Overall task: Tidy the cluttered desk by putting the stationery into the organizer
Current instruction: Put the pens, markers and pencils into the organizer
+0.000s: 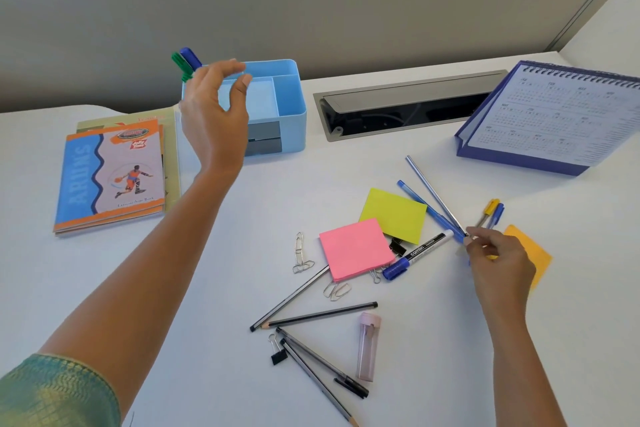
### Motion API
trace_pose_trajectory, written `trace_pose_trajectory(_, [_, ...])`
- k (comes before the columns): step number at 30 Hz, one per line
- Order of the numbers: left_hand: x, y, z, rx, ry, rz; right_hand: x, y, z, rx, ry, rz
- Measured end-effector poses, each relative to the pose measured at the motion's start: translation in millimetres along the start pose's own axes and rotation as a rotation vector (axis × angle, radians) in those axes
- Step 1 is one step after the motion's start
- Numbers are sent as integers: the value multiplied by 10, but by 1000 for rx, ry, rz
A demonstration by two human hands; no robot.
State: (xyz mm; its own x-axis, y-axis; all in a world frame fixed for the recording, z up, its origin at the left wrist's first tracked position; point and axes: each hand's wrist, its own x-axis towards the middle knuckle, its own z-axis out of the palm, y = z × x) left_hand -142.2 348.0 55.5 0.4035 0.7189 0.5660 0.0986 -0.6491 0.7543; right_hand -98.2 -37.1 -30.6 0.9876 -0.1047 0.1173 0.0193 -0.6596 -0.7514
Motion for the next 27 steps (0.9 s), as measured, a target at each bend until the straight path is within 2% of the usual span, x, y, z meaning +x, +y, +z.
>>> trace_pose_trajectory(7, [-490,26,32,-28,-98,-19,32,69,54,-226,-61,-142])
trace_pose_trajectory(12, [-807,91,74,-70,-196,-40,57,56,83,-253,-56,-189])
trace_pose_trajectory(19, [-1040,213,129,-51,-419,-38,75,22,98,-288,-106,-255])
trace_pose_trajectory(27, [-1100,224,150,-45,-475,-32,8,35,50,-287,-91,-269])
